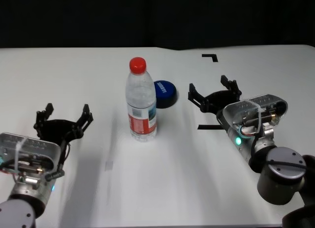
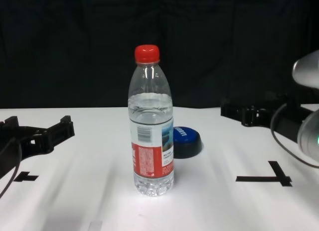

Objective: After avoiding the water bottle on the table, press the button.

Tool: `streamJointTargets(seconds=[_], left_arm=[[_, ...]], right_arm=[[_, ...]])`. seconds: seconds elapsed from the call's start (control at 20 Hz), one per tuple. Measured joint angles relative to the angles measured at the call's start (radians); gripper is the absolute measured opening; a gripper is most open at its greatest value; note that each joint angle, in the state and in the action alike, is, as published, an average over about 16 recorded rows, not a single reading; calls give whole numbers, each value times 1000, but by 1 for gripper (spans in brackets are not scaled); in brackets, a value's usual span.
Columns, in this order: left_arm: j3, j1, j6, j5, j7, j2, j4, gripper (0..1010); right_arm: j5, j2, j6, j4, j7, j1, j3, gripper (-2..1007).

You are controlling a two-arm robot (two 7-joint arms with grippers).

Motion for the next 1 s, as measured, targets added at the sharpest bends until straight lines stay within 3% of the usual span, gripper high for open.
streamJointTargets(seconds=[1.0], left_arm=[[0, 0, 0, 0, 0, 0, 0, 1003]], right_arm=[[21, 34, 18, -73, 23, -68, -3, 1003]])
